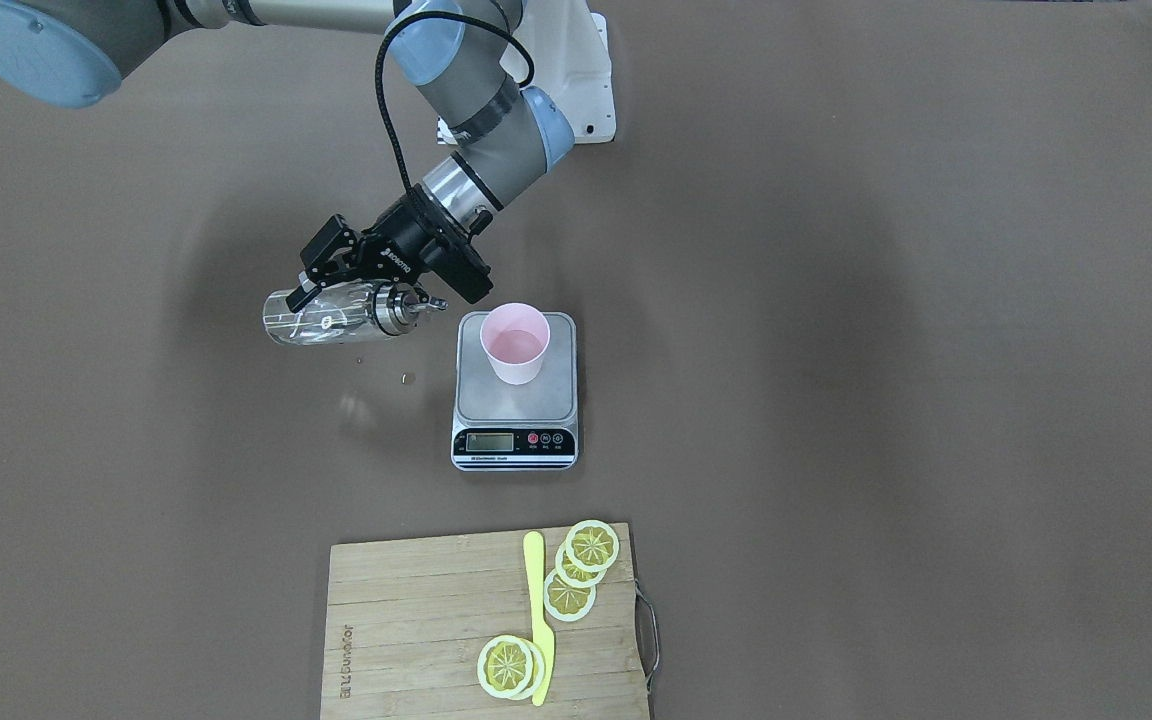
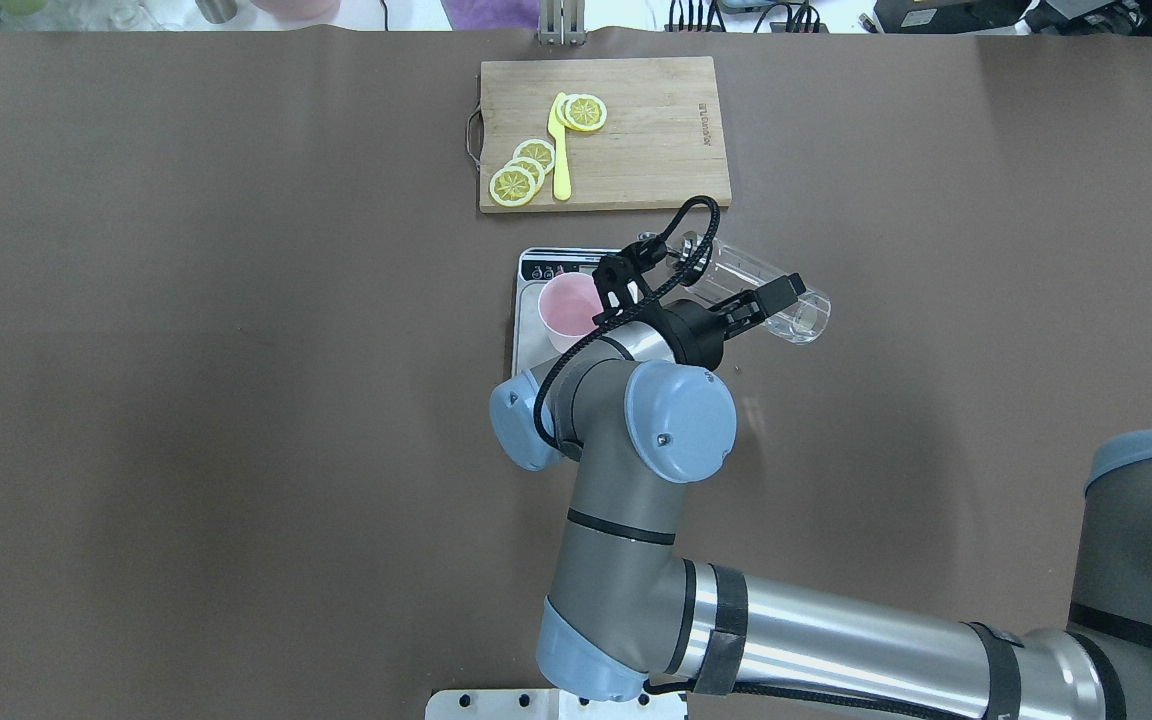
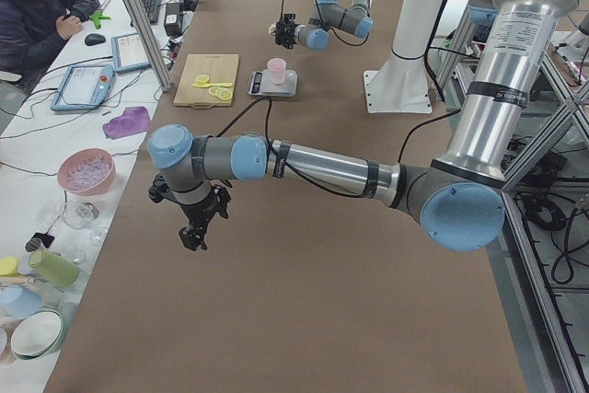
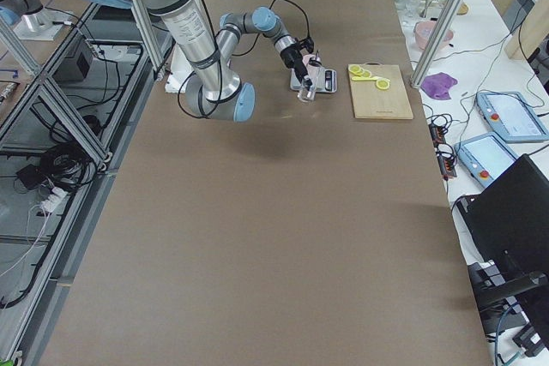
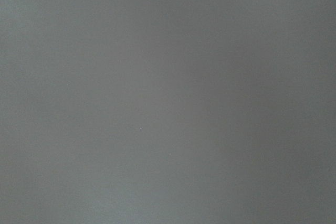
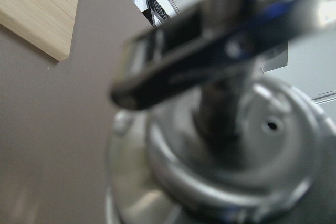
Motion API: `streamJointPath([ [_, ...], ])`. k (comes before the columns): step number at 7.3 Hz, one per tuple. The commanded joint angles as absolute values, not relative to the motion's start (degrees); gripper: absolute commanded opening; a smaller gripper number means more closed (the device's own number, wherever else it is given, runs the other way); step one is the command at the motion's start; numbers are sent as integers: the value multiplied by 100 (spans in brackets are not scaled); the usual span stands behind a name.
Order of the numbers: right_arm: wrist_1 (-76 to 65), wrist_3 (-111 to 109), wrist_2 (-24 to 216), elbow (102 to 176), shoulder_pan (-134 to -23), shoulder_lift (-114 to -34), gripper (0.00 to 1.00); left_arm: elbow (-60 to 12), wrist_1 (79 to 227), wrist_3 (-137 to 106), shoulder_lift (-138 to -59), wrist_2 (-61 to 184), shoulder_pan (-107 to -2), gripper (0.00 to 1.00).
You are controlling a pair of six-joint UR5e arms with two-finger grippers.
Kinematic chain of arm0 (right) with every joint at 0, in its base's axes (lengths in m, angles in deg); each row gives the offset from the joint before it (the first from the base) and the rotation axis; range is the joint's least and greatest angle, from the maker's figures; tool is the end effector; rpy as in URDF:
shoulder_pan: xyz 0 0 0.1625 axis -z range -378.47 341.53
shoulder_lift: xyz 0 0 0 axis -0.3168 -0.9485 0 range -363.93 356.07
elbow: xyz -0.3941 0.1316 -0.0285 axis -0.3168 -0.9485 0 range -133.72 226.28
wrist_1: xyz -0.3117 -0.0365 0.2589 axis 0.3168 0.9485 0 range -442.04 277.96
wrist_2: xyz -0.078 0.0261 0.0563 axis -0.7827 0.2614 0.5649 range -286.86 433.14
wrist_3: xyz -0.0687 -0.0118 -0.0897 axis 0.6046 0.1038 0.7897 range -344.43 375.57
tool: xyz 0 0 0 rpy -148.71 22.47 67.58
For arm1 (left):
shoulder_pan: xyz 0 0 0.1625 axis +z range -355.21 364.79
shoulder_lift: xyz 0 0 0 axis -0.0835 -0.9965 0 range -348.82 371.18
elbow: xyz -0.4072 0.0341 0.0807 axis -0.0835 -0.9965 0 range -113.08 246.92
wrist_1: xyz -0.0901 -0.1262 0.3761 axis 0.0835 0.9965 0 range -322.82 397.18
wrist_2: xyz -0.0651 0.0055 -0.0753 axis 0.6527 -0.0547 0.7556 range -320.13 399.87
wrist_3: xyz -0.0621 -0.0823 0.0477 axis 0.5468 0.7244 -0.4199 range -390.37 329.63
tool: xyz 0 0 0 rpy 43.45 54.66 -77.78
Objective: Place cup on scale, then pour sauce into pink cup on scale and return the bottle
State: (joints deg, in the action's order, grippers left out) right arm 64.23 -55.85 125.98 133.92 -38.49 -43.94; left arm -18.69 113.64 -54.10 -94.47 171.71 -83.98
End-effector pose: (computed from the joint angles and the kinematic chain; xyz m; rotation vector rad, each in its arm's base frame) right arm -0.5537 -0.4167 0.2508 0.5629 0.3512 -0.0247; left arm -0.0449 -0.5866 0.5770 0.1059 0.7286 0.4015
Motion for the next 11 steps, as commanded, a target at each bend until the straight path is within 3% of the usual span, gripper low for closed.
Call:
streamJointPath([
  [1, 6535, -5266, 12290, 13382, -3789, -4287, 0, -1834, 11364, -5410, -9430, 17171, -8398, 98],
  [11, 7501, -5316, 12245, 12346, -3675, -3768, 0, -1833, 11724, -5410, -9104, 17180, -8398, 98],
])
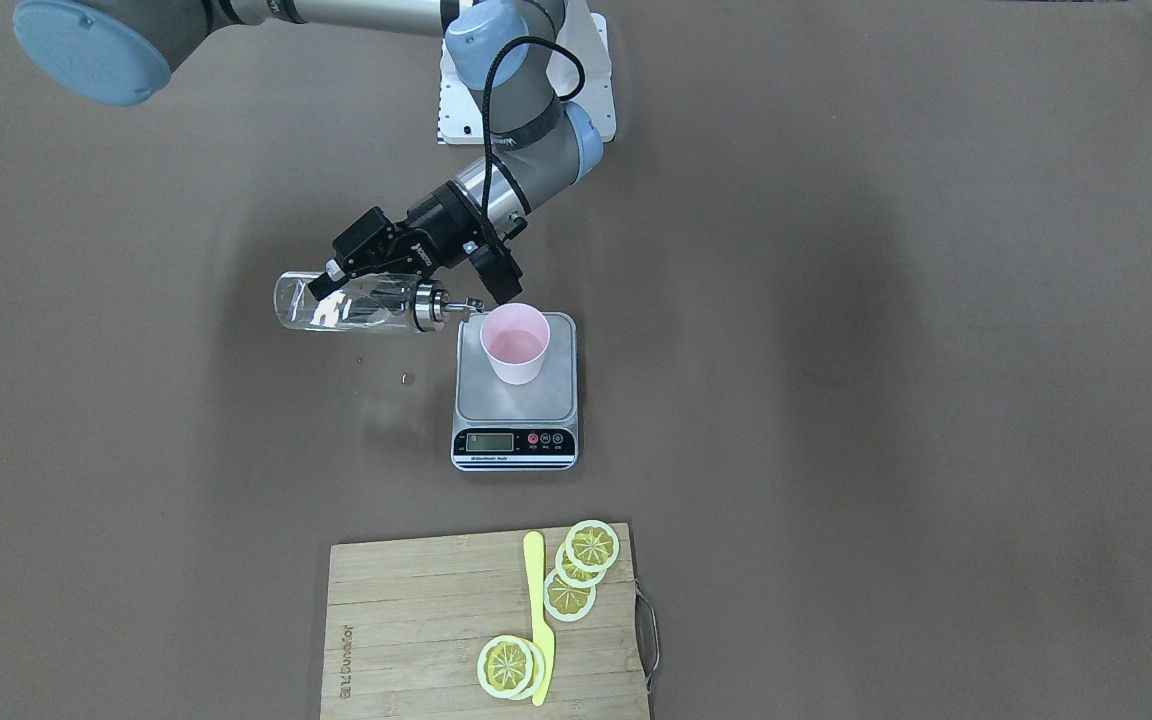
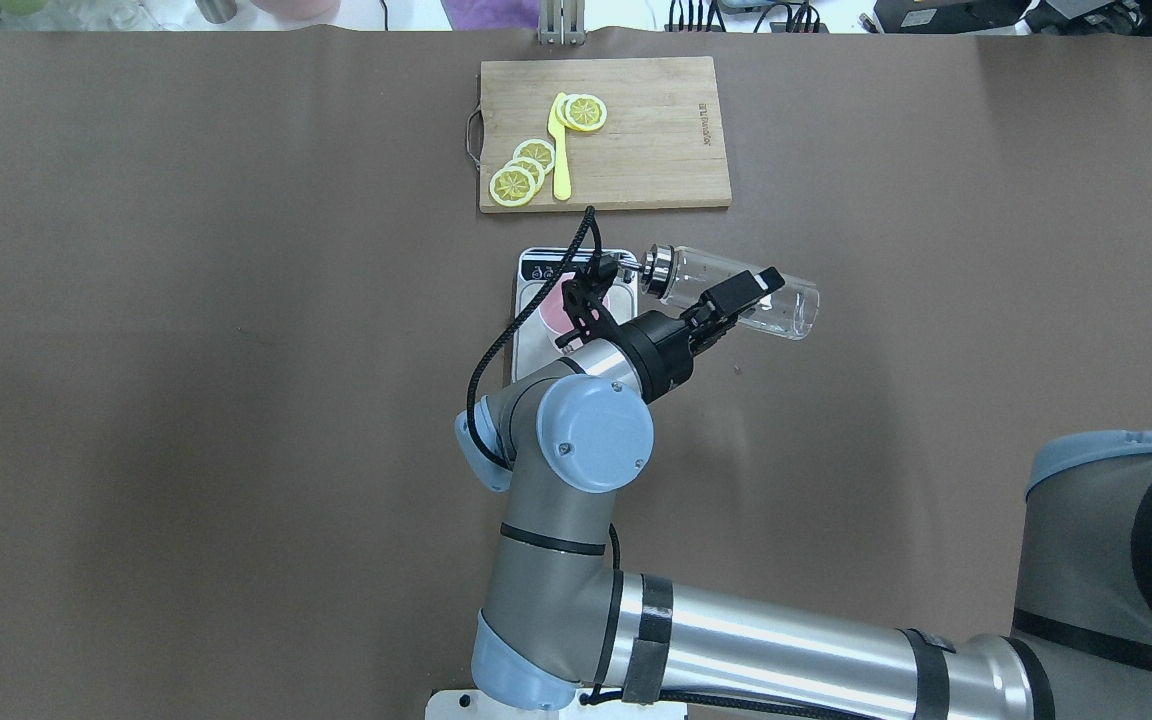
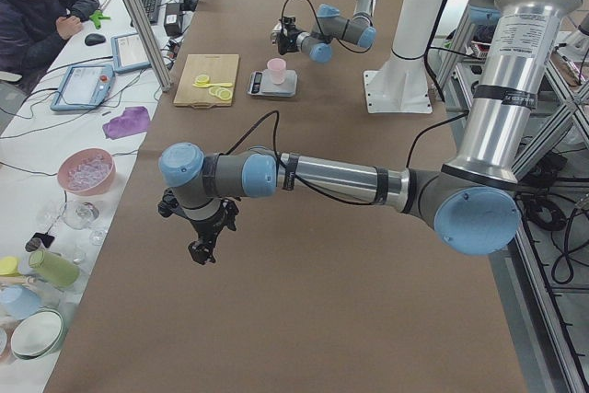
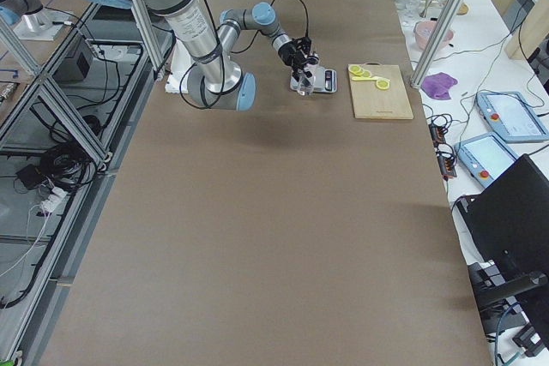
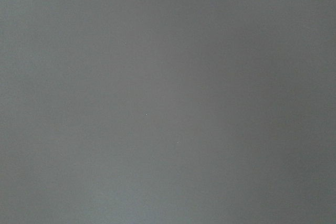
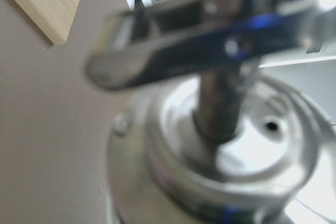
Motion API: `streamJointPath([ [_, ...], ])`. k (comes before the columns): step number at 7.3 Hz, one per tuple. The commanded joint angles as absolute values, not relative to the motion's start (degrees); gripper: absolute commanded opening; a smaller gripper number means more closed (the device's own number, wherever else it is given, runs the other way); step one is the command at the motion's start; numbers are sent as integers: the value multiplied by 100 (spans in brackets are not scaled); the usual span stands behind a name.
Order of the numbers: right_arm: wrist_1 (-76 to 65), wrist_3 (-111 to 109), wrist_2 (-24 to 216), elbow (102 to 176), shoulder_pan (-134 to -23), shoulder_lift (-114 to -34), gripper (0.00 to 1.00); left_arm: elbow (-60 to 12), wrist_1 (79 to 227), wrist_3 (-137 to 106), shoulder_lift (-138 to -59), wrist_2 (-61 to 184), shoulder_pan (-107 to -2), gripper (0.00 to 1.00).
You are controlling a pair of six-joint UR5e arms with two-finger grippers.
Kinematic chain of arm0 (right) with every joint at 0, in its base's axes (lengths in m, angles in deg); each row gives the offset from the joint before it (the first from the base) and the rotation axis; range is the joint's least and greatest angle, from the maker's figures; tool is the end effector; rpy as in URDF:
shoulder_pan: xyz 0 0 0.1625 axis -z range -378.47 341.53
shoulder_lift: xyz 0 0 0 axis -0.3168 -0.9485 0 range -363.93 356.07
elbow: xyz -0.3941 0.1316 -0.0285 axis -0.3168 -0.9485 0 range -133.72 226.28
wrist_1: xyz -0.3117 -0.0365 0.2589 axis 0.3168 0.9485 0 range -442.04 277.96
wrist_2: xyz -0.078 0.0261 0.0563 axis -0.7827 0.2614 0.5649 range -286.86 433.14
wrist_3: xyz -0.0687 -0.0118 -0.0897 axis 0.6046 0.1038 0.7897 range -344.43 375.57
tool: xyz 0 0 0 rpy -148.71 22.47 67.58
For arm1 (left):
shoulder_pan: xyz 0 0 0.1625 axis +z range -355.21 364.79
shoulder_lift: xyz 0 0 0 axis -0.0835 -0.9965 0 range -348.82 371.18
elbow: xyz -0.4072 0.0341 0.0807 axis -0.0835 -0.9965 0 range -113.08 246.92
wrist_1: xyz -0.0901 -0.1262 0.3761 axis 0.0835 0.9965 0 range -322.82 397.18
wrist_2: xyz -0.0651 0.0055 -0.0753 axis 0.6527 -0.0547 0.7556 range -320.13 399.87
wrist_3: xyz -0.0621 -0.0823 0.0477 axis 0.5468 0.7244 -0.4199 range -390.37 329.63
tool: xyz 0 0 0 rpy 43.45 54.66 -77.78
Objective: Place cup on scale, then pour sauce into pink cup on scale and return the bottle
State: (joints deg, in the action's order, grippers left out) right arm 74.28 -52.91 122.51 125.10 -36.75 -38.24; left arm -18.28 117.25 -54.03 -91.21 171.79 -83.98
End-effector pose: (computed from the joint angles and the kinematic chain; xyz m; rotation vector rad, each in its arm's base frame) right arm -0.5793 -0.4097 0.2449 0.5350 0.5816 -0.1885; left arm -0.0452 -0.5675 0.6070 0.1048 0.7302 0.3998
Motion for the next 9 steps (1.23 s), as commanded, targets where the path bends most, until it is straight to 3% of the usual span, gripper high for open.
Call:
streamJointPath([
  [1, 7615, -5316, 12245, 12327, -3675, -3768, 0, -1842, 11724, -5410, -9104, 17180, -8398, 98],
  [9, 8503, -5334, 12412, 11774, -3666, -3399, 0, -1842, 11724, -5410, -9095, 17180, -8398, 98],
])
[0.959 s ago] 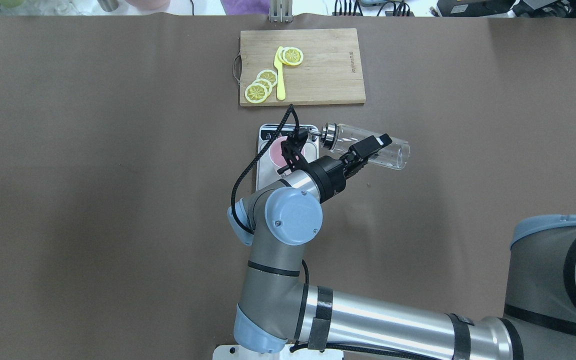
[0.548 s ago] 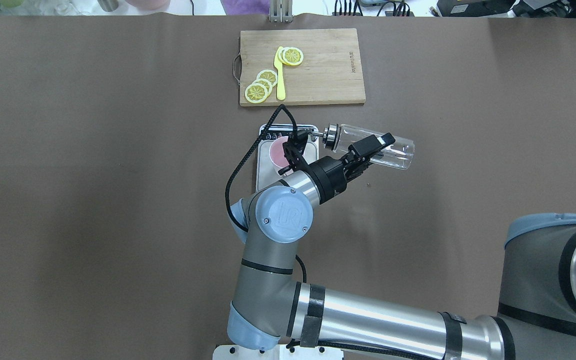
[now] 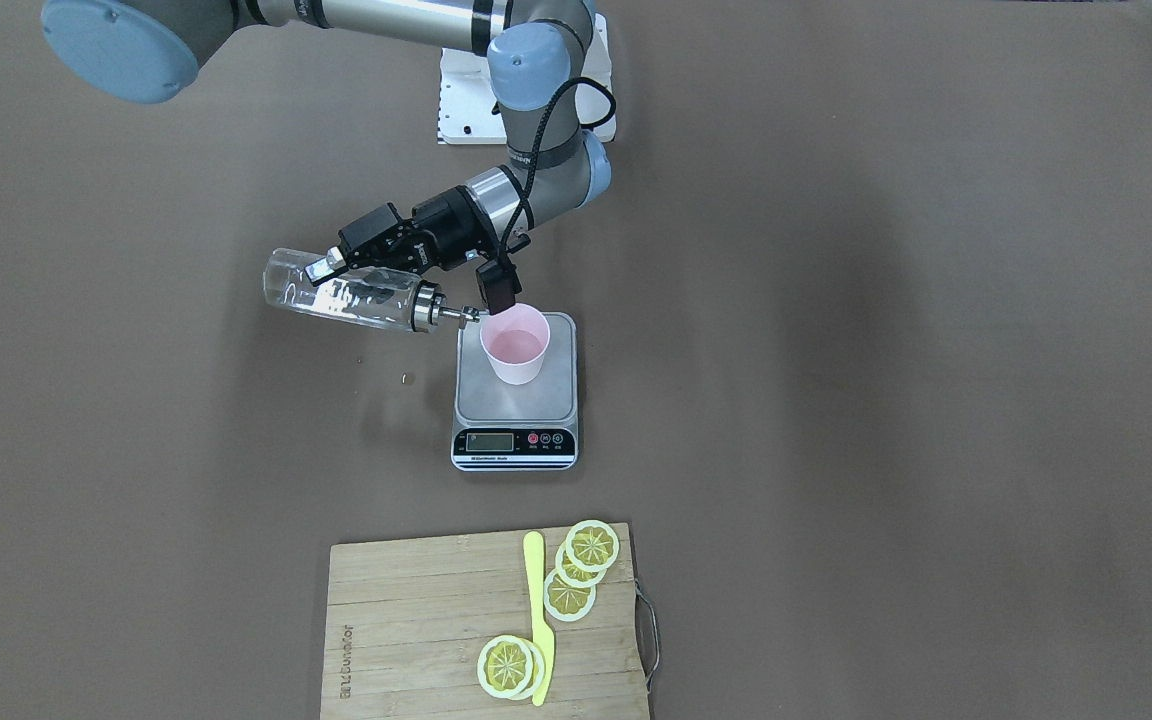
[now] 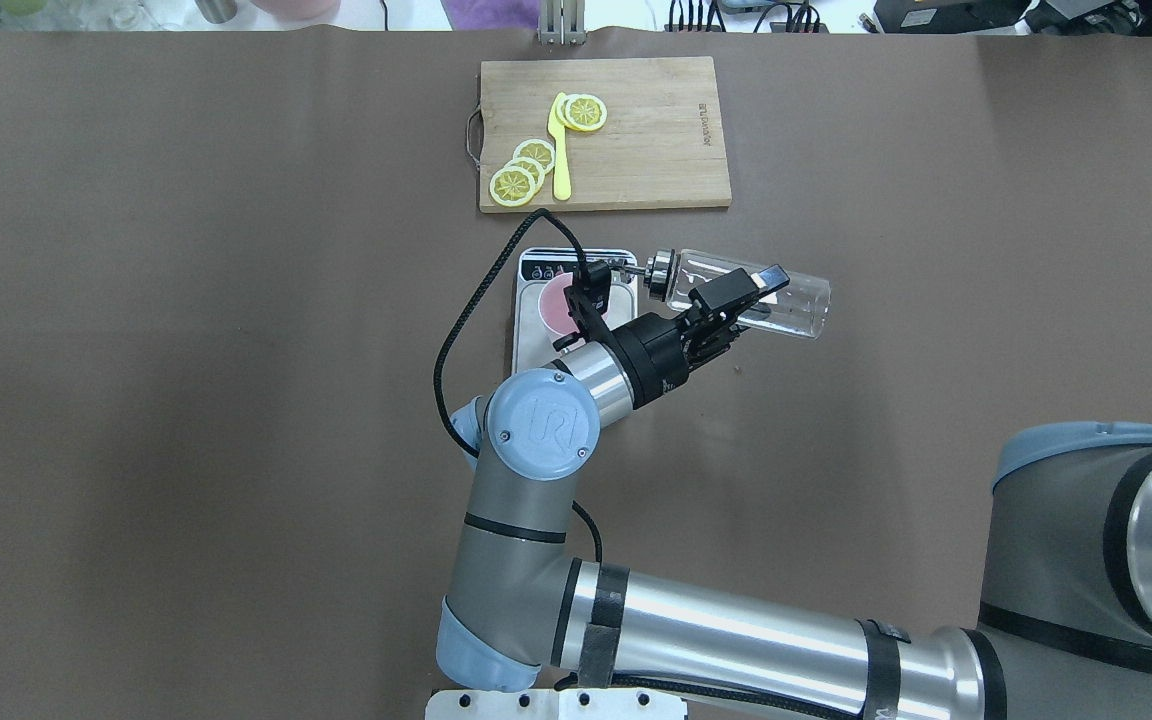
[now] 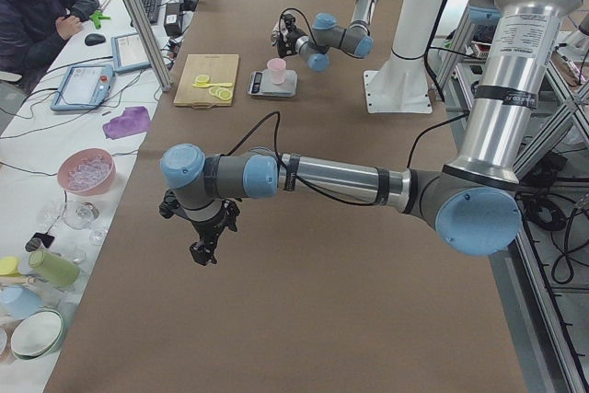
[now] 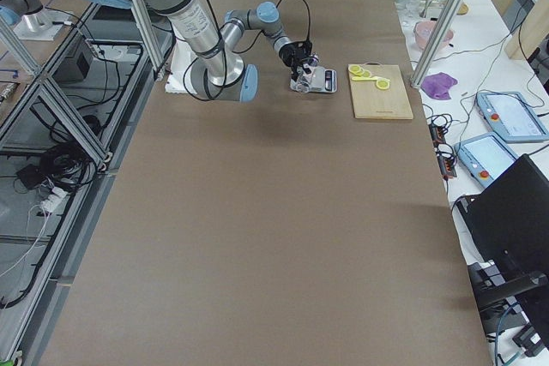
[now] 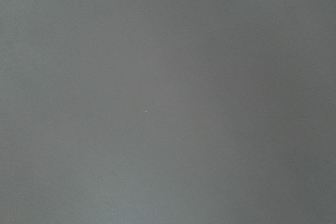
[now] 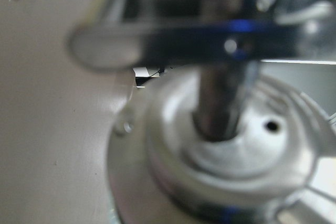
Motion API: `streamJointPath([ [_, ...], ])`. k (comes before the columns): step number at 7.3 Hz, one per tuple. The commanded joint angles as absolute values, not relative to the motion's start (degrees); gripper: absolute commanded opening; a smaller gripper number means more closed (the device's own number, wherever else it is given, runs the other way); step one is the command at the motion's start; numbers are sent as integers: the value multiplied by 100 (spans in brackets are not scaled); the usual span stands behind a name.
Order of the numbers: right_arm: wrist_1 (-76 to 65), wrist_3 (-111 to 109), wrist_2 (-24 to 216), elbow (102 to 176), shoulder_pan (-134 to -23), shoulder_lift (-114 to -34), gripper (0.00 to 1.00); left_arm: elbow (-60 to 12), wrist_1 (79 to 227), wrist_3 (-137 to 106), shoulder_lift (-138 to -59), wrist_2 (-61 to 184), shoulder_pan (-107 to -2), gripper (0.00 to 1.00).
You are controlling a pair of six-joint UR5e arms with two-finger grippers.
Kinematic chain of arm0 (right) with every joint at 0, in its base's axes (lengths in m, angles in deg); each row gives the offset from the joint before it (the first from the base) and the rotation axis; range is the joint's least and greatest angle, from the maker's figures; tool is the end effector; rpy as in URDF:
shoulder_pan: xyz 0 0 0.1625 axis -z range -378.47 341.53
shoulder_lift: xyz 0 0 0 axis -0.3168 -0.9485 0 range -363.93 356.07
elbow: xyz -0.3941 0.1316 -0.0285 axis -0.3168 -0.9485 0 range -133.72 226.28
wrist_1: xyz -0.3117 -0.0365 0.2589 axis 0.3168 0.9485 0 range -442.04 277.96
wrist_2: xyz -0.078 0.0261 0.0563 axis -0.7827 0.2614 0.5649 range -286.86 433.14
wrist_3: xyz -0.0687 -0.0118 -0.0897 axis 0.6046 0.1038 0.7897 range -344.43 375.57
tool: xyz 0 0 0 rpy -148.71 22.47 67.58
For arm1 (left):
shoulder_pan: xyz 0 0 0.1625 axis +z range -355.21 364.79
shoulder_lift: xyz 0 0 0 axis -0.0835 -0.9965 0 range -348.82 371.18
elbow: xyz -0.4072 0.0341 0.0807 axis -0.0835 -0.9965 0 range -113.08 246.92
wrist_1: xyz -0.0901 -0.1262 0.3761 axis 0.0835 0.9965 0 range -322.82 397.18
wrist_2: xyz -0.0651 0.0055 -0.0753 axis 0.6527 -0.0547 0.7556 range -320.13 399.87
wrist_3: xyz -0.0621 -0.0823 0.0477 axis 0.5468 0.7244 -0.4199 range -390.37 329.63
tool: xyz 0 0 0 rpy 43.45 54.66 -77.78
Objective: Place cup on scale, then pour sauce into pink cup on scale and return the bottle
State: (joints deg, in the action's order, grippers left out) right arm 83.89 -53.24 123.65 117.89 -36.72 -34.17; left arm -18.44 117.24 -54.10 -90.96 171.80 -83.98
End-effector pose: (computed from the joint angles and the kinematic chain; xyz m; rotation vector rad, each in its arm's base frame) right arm -0.5819 -0.4084 0.2470 0.4339 0.7710 -0.2557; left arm -0.0452 -0.5657 0.6082 0.1036 0.7307 0.4003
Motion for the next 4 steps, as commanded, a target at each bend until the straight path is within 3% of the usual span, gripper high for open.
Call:
streamJointPath([
  [1, 8512, -5334, 12412, 11704, -3666, -3399, 0, -1842, 11724, -5410, -9095, 17180, -8398, 98],
  [4, 8714, -5360, 12464, 11651, -3605, -3355, 0, -1842, 11724, -5410, -9104, 17180, -8398, 98],
])
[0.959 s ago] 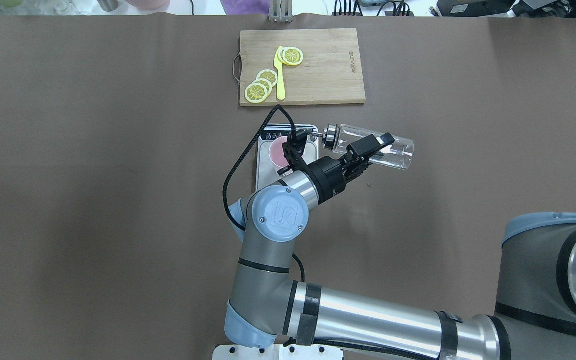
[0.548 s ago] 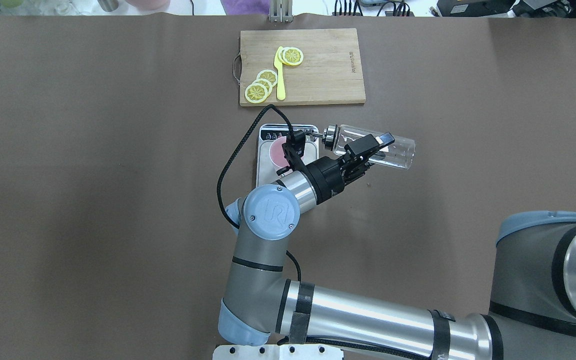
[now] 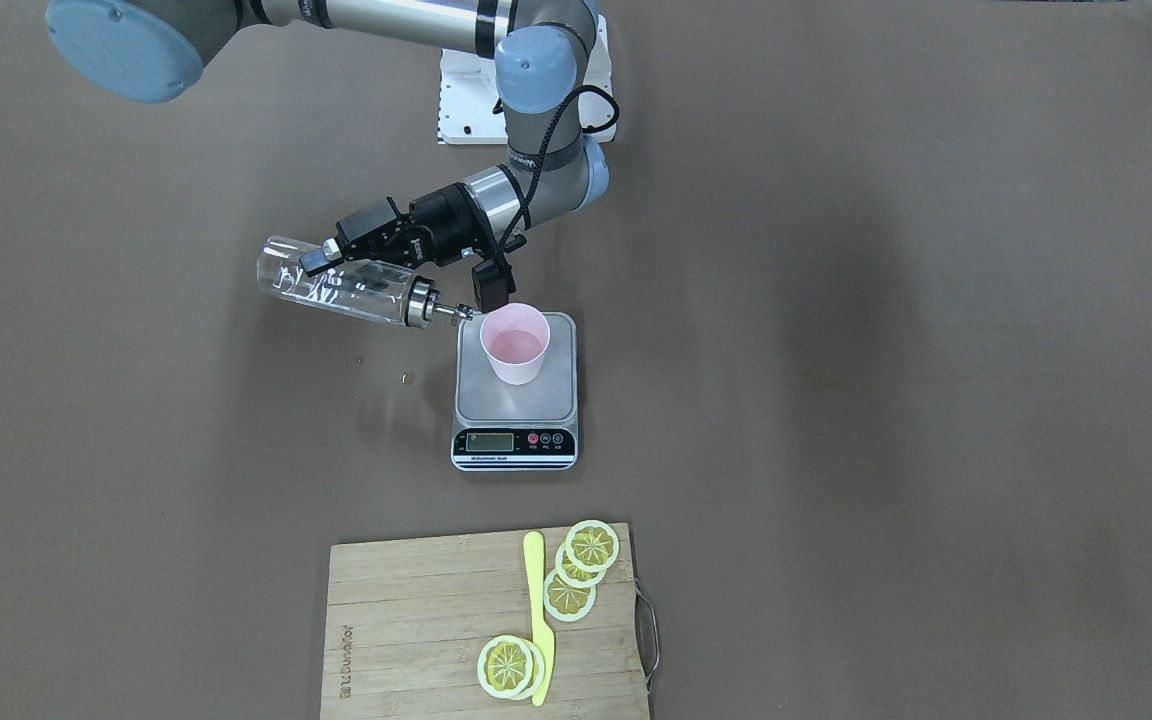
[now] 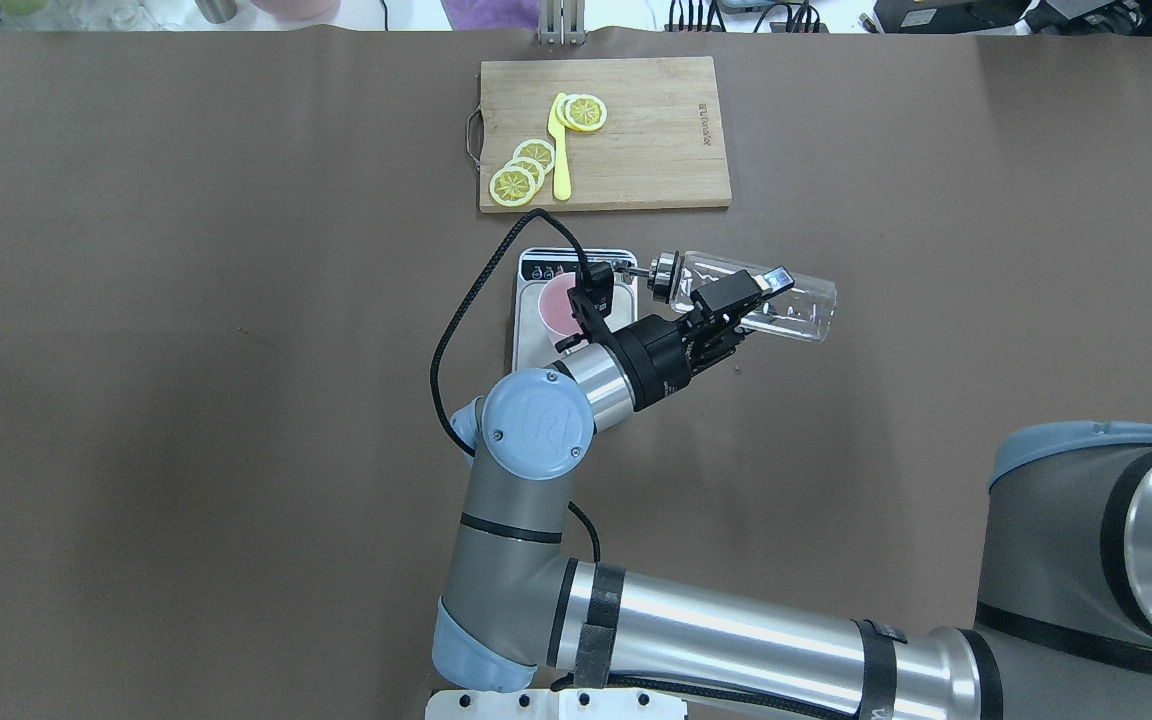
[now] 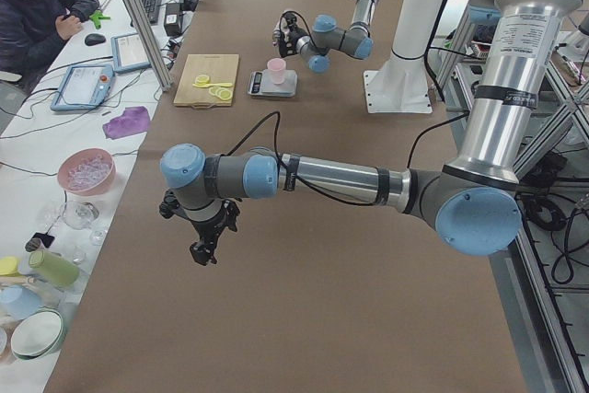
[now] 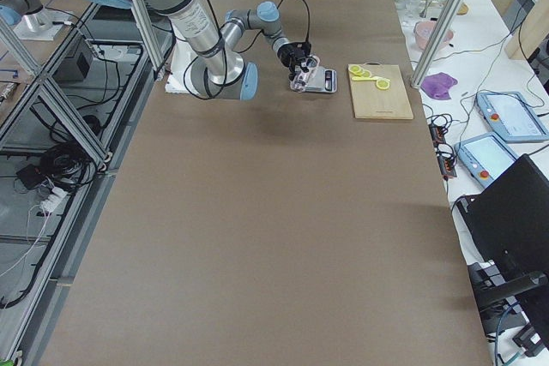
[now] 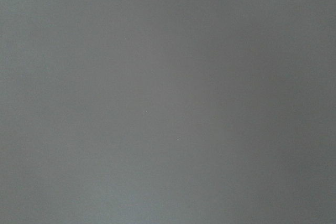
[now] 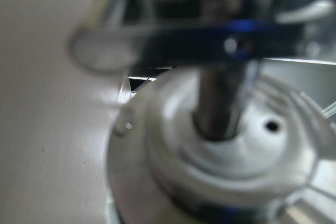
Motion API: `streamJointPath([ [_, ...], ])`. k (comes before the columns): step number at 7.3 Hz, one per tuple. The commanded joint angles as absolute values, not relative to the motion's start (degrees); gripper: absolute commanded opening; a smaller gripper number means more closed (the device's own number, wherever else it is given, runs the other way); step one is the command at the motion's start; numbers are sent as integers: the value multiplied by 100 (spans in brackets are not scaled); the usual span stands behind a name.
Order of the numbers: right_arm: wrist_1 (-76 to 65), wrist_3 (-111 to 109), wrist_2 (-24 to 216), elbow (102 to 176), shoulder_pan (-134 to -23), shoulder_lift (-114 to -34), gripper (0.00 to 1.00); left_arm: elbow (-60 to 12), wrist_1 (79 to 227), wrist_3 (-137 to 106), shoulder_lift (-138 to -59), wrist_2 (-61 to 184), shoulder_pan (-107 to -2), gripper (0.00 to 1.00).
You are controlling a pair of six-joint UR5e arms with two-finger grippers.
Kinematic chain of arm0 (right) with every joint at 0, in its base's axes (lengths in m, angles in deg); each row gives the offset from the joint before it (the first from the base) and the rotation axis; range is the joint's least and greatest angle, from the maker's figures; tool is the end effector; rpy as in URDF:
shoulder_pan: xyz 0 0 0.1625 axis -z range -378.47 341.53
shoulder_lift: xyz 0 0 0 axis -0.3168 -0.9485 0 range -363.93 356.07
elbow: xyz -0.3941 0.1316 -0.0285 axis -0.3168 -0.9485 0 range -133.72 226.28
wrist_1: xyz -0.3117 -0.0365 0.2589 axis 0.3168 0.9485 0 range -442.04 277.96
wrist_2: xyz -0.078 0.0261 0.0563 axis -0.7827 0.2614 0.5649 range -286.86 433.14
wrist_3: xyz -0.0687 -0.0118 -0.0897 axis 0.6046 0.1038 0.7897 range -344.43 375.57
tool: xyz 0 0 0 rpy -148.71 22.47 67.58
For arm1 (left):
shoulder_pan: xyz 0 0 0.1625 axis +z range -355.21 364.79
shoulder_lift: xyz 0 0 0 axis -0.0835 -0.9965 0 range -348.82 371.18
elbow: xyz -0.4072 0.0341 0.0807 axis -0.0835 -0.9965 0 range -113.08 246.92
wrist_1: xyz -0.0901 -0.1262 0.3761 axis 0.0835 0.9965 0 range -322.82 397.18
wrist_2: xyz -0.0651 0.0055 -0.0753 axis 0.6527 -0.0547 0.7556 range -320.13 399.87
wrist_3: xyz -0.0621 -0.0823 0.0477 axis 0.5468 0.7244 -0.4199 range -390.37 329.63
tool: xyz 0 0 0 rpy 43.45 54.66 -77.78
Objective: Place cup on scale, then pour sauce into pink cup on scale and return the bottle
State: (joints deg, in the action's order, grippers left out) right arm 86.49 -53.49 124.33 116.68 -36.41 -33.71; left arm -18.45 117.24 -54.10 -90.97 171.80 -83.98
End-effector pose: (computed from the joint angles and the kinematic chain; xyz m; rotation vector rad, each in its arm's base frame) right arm -0.5815 -0.4033 0.2502 0.4038 0.8175 -0.2726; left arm -0.0452 -0.5658 0.6080 0.1039 0.7306 0.4004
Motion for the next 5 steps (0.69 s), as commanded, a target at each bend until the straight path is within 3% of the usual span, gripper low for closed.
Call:
streamJointPath([
  [1, 8775, -5360, 12465, 11642, -3596, -3329, 0, -1842, 11724, -5410, -9095, 17180, -8398, 98],
  [5, 9030, -5360, 12473, 11642, -3596, -3320, 0, -1842, 11724, -5410, -9104, 17180, -8398, 98],
])
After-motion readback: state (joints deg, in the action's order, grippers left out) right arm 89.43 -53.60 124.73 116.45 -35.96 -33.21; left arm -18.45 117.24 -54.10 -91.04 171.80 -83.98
